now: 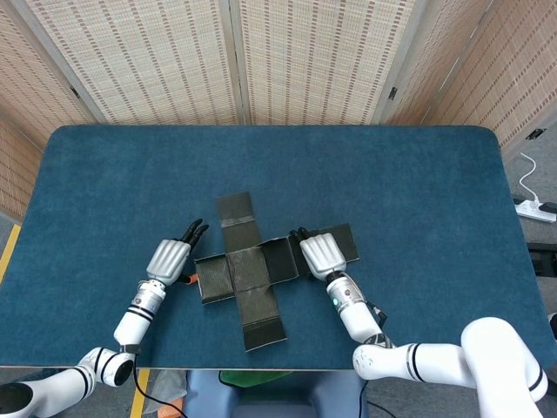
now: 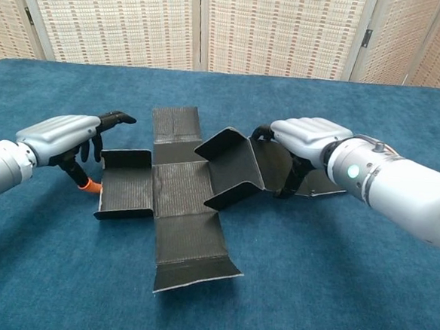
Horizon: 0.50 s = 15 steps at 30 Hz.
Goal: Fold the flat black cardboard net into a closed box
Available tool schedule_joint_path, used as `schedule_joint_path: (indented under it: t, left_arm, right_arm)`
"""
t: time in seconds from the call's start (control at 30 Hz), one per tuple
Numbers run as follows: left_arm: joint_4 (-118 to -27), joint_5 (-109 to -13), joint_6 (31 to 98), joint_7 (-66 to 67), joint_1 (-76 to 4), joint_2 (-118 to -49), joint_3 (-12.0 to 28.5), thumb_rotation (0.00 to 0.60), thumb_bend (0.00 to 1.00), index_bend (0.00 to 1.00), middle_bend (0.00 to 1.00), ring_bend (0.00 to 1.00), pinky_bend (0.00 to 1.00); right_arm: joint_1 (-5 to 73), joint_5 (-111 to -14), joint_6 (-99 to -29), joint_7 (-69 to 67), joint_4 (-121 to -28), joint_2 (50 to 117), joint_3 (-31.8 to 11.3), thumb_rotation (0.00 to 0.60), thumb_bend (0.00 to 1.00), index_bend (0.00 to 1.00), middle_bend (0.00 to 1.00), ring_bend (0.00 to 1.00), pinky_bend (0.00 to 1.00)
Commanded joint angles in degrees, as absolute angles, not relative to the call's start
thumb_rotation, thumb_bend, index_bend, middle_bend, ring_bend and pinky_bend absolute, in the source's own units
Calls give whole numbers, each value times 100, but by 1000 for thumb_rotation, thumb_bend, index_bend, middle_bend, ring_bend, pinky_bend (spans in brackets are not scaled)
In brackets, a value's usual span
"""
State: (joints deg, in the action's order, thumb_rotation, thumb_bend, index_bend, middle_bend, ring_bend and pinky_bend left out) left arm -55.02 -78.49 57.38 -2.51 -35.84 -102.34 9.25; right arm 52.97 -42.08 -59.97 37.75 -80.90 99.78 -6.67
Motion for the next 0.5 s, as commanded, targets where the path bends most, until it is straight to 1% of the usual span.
schedule_joint_path:
  t: [0.03, 0.13, 0.23, 0.33, 0.5]
  left_arm:
    - [-5521, -7999, 5929, -869, -3582, -10259, 930, 600, 170, 0, 0, 484, 523]
    - [-5534, -8174, 6199, -1431, -3537, -10239, 906, 600, 172, 0, 0, 473, 525]
    - [-5676, -8285, 6280, -1924, -3516, -10132, 863, 600, 172, 0, 0, 473, 537]
    - [-5934, -8399, 6231, -2377, -3533, -9928, 781, 600, 171, 0, 0, 471, 542]
    - [-6350, -8538, 5925, -2913, -3656, -9593, 623, 600, 169, 0, 0, 458, 549]
  right_arm:
    - [5287, -4326, -5992, 3835, -8092, 9955, -659, 600, 231, 252, 337, 791, 980]
    - [5348, -4413, -5850, 3961, -8123, 9877, -660, 600, 231, 252, 339, 791, 980]
    - [5453, -4528, -5775, 4175, -8194, 9777, -653, 600, 231, 252, 339, 791, 980]
    - [5587, -4590, -5680, 4433, -8308, 9660, -662, 600, 232, 252, 338, 791, 980]
    - [5828, -4639, -5571, 4893, -8492, 9487, -672, 600, 233, 252, 335, 791, 980]
